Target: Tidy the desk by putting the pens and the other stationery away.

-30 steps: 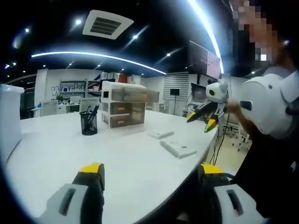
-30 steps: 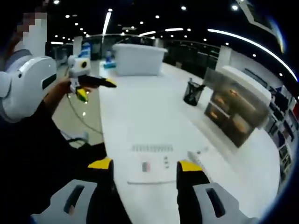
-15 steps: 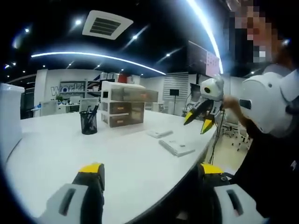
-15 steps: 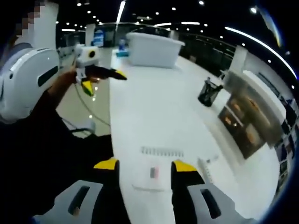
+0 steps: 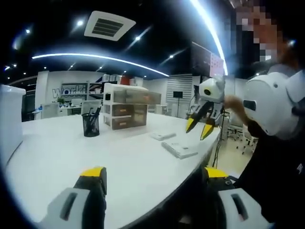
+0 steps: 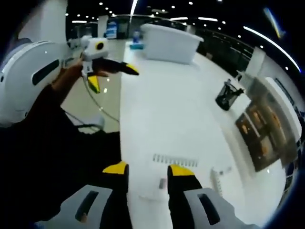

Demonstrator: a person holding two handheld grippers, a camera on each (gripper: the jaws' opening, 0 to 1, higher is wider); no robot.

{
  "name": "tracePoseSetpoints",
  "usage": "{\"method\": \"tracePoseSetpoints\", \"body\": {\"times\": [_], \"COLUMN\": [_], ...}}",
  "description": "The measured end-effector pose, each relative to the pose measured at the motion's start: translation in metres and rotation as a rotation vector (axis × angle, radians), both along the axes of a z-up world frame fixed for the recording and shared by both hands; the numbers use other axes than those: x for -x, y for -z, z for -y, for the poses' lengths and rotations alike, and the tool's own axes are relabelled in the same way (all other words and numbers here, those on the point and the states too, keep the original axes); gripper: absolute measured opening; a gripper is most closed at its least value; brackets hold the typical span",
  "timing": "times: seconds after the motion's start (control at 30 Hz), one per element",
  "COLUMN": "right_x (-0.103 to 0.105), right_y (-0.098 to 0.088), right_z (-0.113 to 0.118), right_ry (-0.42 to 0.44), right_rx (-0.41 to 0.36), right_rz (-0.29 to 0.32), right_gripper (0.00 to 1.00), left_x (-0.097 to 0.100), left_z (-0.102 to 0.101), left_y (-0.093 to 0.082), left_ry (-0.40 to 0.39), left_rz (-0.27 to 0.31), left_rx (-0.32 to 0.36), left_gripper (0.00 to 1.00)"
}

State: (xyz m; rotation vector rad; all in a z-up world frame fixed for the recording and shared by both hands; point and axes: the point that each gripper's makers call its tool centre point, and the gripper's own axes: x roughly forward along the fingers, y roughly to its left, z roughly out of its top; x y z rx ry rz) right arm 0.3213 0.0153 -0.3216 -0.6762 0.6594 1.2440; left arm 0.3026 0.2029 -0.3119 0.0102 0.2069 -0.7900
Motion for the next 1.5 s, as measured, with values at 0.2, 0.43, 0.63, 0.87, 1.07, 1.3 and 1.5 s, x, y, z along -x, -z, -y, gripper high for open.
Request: {"method": "tracePoseSetpoints", "body": {"times": [0.2, 0.43, 0.63, 0.87, 1.07, 1.3, 1.5], "right_x": [-0.001, -0.002, -0.002, -0.001, 0.001, 0.0, -0.002], "right_y": [0.005, 0.009, 0.011, 0.01, 0.009, 0.01, 0.007], "right_z": [-0.004, -0.007, -0.008, -0.005, 0.0, 0.013, 0.027], "right_ry": [-0.024, -0.047, -0.059, -0.06, -0.053, -0.031, 0.029], "right_rx": [0.03, 0.056, 0.063, 0.063, 0.052, 0.03, -0.029], "right_rz": [-0.012, -0.018, -0.023, -0.022, -0.018, 0.011, 0.022], "right_gripper": [0.26, 0.24, 0.24, 0.25, 0.28, 0.45, 0.51], "left_x": [0.001, 0.002, 0.001, 0.001, 0.001, -0.001, -0.004], "left_z": [-0.001, -0.001, 0.002, 0.008, 0.011, 0.016, 0.022], "left_y": [0.0, 0.0, 0.0, -0.003, -0.003, -0.005, -0.005], "left_ry": [-0.002, -0.003, 0.008, 0.025, 0.032, 0.043, 0.056], "left_rz": [0.0, -0.002, -0.005, 0.0, -0.004, -0.004, -0.009], "left_rx": [-0.004, -0.009, -0.02, -0.029, -0.039, -0.051, -0.057], "left_gripper": [0.81, 0.81, 0.81, 0.81, 0.81, 0.81, 0.81]}}
